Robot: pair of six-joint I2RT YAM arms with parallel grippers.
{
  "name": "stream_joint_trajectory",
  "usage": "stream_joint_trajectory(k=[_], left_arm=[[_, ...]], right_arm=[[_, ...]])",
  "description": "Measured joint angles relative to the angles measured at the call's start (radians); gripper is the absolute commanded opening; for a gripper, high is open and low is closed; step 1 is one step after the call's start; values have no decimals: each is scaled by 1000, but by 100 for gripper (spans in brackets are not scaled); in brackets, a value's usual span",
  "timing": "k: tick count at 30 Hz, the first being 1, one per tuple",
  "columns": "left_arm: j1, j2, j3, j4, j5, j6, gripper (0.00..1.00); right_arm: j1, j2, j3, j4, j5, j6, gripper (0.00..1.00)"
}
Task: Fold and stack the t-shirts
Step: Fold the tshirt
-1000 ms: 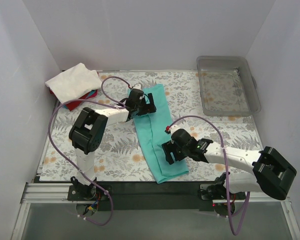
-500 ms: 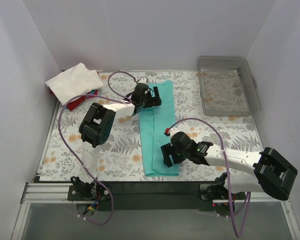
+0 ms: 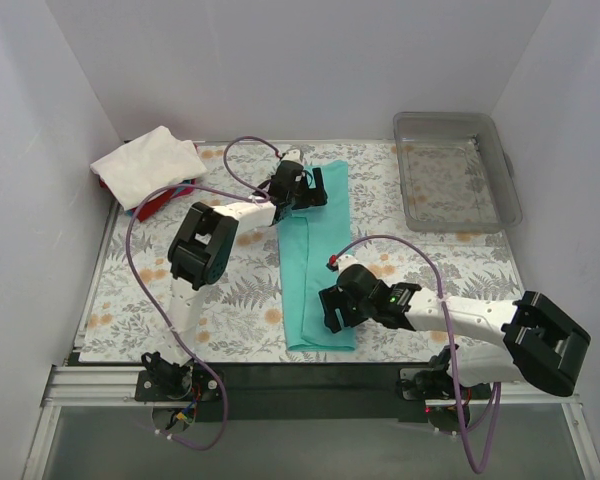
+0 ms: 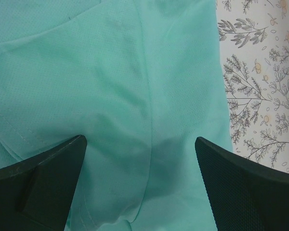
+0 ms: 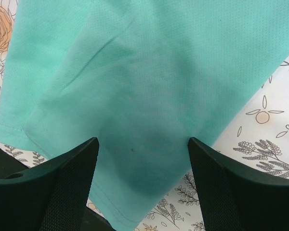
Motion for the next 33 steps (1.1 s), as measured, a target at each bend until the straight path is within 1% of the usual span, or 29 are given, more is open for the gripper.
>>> stream_joint_trajectory(k=[4,7,9,11,15,17,20,23,27,30,33], left_arm=[[0,-10,-7,1,0,18,89],[1,-37,-11,-29,0,36,89],[0,-82,-18,-46,-2,50,89],[-1,-166,-48,-55,-8,60,89],[-8,-425,-181,-53,-42,61,89],[-19,-558,-257,-52,-81,58,89],[-36,-697,-358,-84,-154,37,89],[-48,-776,-478,-136,-191,0,89],[-73,-840,-674,-233,-196,-67,89],[-130,-873,-777,-303,-188,-123,89],[-195,-933,-841,-341,-169,-175,88]], right_arm=[[0,-3,9,-26,23,-1,71],[0,-19,30,-70,43,-16,72],[0,-26,69,-101,61,-29,72],[0,-35,109,-117,77,-40,72],[0,-73,135,-132,94,-48,73],[0,-85,133,-148,97,-47,73],[0,-100,121,-164,101,-42,73],[0,-121,95,-198,109,-33,74],[-1,-172,53,-238,116,-4,76],[-1,-209,23,-256,114,22,76],[-2,-218,5,-262,99,47,75]])
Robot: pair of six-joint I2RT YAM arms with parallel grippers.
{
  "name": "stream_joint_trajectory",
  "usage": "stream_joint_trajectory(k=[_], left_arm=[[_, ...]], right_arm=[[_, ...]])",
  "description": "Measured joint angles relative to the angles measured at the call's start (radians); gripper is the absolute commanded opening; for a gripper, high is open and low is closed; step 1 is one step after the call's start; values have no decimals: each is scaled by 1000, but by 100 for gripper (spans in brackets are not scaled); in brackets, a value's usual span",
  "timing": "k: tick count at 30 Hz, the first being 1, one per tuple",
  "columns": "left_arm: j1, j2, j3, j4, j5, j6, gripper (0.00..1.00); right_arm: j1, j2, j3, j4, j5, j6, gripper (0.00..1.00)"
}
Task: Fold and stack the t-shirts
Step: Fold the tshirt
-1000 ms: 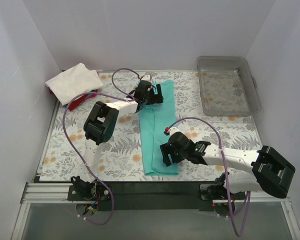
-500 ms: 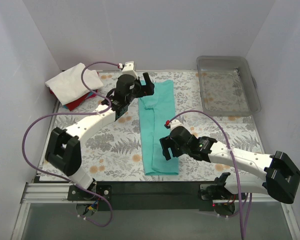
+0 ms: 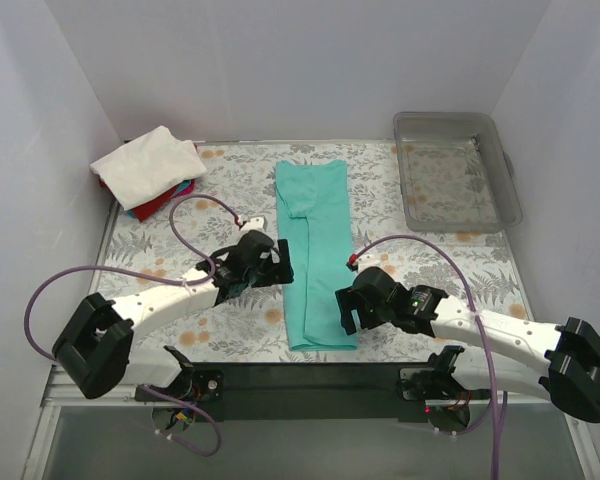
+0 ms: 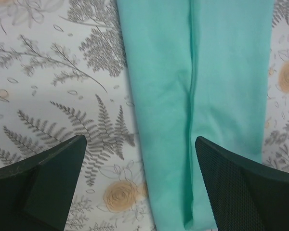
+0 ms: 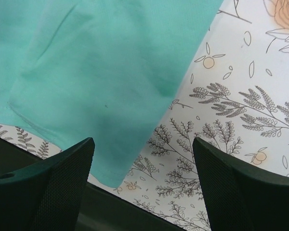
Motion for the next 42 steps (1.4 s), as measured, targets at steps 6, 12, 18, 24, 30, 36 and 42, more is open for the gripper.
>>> stream_joint_trajectory(k=[6,12,18,24,30,36,42], left_arm=[[-91,-111,-73,-52,11,-89,88],[-166,-173,-166,-97,43,-189,86],[-274,-195,-201,-110,68,-293,79],[-351,-170,-234,-66,76,-394,72],[-402,-151,-237,-38,74,-458,63],[-443,-127,-237,-29,73,-512,51],[-472,-123,-241,-41,66,-563,42]], right_arm=[[0,-8,-36,0,-42,47,74],[0,-31,-79,-1,-96,97,72],[13,-91,-129,13,-143,159,70],[52,-113,-164,79,-164,225,66],[78,-103,-168,99,-165,257,57],[82,-106,-171,101,-159,274,49],[82,-112,-185,101,-149,285,38]])
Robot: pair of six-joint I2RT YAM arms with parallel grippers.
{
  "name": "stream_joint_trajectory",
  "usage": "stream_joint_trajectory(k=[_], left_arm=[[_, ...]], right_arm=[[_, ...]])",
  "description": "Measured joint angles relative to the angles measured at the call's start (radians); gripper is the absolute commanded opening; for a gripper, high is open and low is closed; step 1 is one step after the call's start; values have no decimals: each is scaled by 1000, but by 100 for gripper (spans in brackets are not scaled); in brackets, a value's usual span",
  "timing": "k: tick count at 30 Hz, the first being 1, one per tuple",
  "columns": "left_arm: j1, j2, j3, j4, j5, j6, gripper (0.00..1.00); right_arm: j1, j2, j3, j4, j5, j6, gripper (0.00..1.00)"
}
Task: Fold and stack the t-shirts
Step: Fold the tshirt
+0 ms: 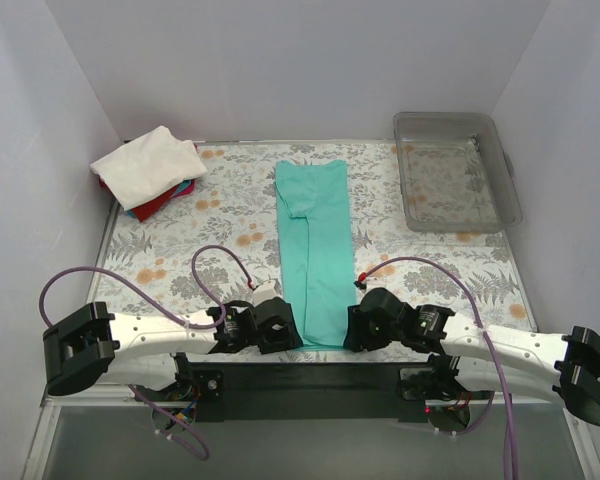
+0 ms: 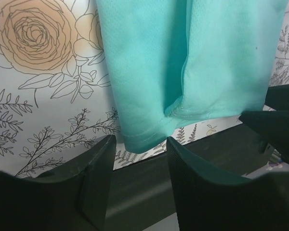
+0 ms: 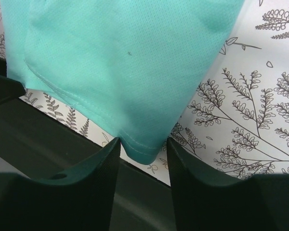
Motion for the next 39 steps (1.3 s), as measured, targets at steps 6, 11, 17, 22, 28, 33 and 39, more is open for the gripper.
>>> stream_joint_trajectory(k=[6,11,17,22,28,33,39], left_arm=[[-8,-2,-5,-10,-17,-27,38],[-13,0,-5,-18,-32,-41,34],[-16,19,-2,-16,-51,-54,25],[-17,57,15,-9,-69,-57,0],[-17,77,30,-4,-71,-49,0],[-17,74,36,-15,-75,-36,0],[-12,33,48,-57,-110,-13,0]], right_arm=[[0,1,-1,0,8,3,30],[0,17,-1,0,23,-1,25],[0,29,-1,5,34,-2,17],[0,39,1,8,45,-4,12],[0,51,9,6,55,-14,1],[0,56,39,-4,77,-39,1],[0,81,121,-23,109,-83,1]])
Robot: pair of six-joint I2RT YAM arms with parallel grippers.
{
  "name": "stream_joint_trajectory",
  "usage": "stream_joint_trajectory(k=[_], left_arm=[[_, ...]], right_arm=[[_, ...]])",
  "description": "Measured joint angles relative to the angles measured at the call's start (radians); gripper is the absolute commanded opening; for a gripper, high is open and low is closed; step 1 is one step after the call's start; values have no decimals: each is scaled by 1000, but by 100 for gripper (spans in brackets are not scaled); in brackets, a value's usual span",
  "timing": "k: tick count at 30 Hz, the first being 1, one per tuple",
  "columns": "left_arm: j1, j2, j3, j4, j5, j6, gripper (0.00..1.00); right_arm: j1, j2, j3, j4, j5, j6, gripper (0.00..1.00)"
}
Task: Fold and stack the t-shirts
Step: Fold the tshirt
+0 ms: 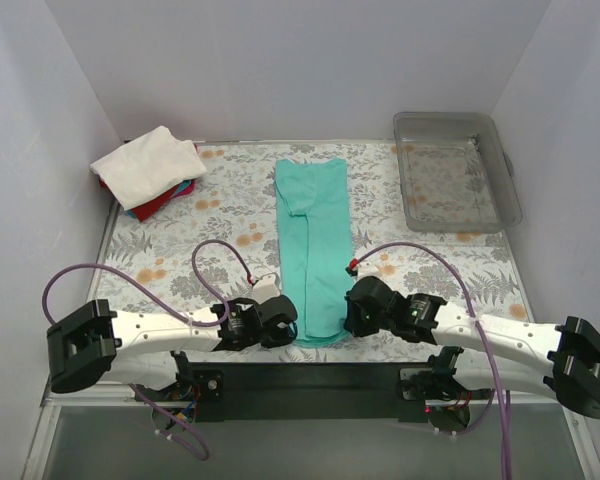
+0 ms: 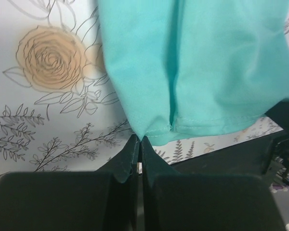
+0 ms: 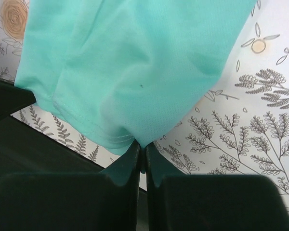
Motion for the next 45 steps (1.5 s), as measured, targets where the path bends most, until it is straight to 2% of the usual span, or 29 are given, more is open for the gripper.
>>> stream_joint_trajectory(k=[7,15,26,35,45], left_arm=[[97,-30,43,59,-20,93,0],[284,-13,93,177,-6,267,0],[470,259,258,340,74,455,0],[622,327,325,400,146,527,0],[698,509,454,440,238,582,0]], right_arm=[[-14,72,90,-7,49,-68,1],[-131,195,212,-5,71,-206,1],[-288,406,405,33,47,-373,1],[-370,570,560,40,20,-451,1],[-425,706,732,46,-19,-502,1]])
